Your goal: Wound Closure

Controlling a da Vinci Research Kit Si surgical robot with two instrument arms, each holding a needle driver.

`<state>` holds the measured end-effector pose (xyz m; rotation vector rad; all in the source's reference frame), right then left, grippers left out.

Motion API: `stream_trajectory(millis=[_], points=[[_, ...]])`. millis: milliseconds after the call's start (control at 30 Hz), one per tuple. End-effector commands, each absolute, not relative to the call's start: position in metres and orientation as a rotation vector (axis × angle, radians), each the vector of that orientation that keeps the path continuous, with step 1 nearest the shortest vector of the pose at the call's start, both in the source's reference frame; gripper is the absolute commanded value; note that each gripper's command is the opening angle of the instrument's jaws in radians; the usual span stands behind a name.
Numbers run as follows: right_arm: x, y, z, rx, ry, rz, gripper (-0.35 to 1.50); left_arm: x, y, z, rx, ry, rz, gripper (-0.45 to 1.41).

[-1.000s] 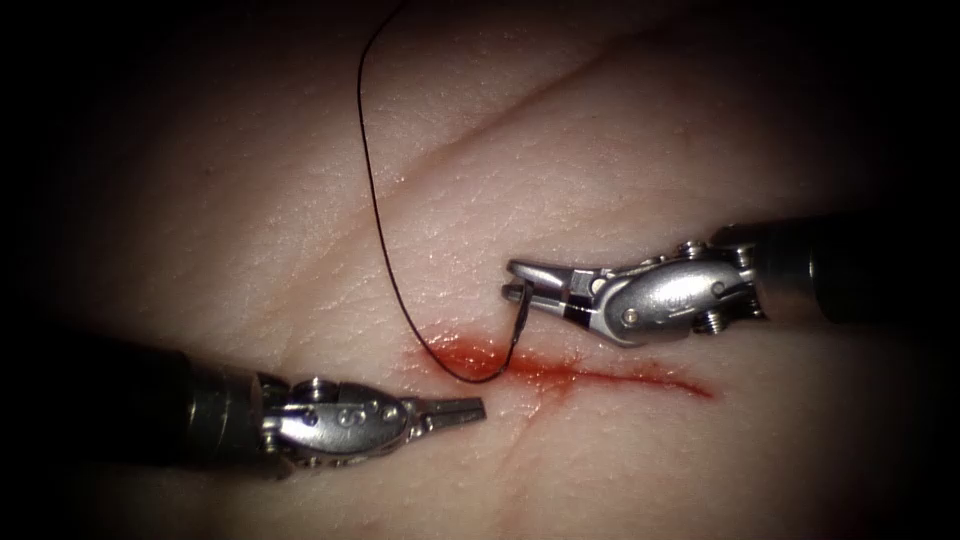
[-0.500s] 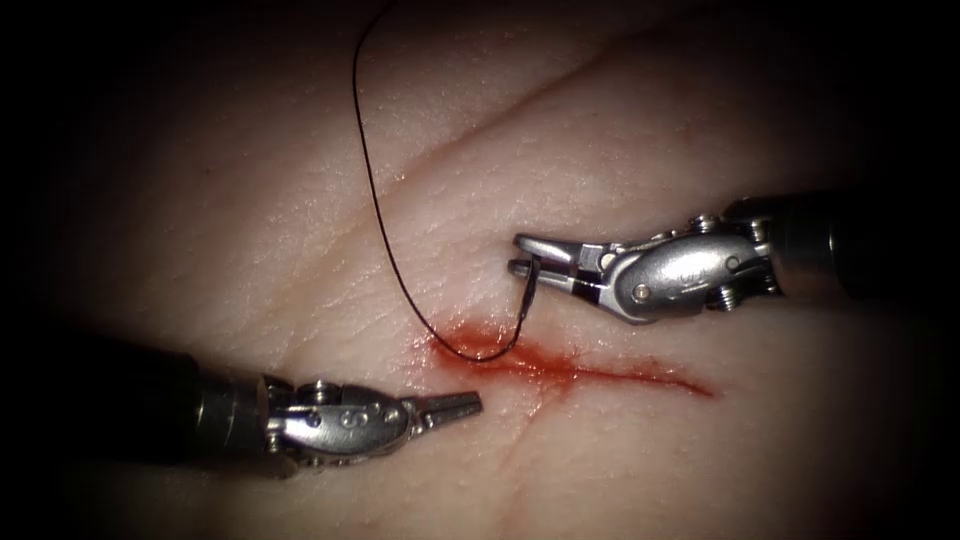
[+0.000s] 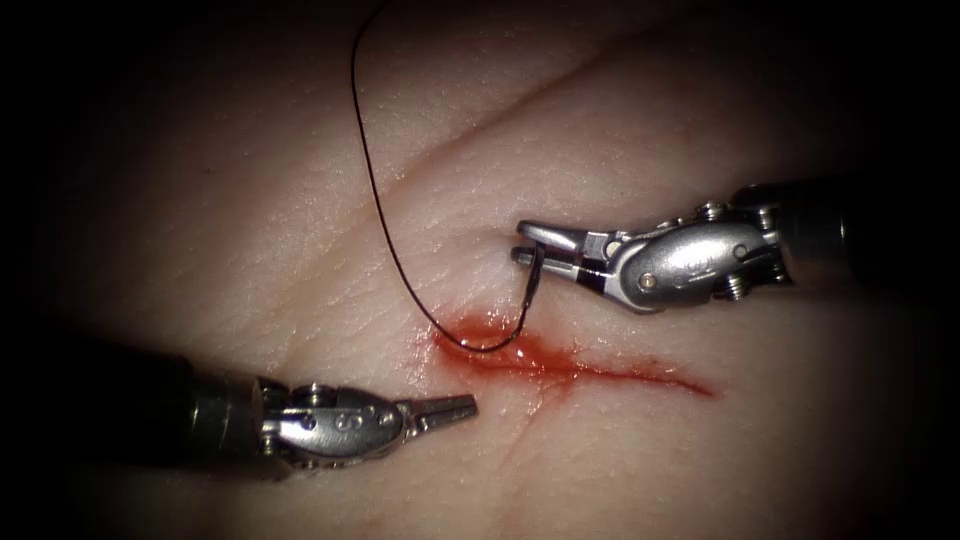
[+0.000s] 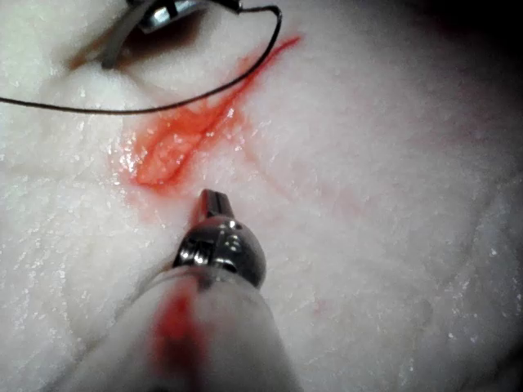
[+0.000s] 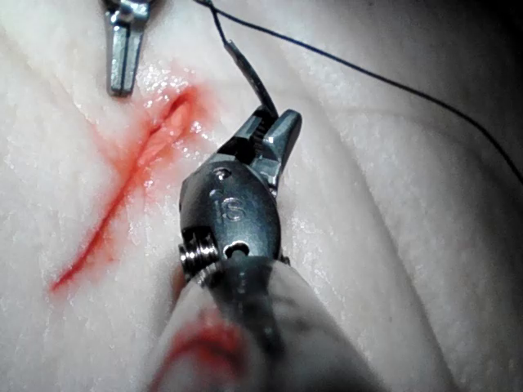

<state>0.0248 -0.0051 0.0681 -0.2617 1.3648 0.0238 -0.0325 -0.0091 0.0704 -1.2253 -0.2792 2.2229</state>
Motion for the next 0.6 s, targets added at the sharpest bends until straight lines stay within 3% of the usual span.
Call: stream_trajectory(millis=[33, 600], points=[[0.0254, -0.0053, 0.0684, -0.260, 1.368, 0.023, -0.35, -0.0330, -0.0096, 0.0709, -1.223, -0.282, 2.224, -0.10], [0.0247, -0.0055, 0.0672, -0.322, 1.382, -0.003, -0.35, -0.0330, -0.0102, 0.0710, -1.230, -0.282, 2.234, -0.10]])
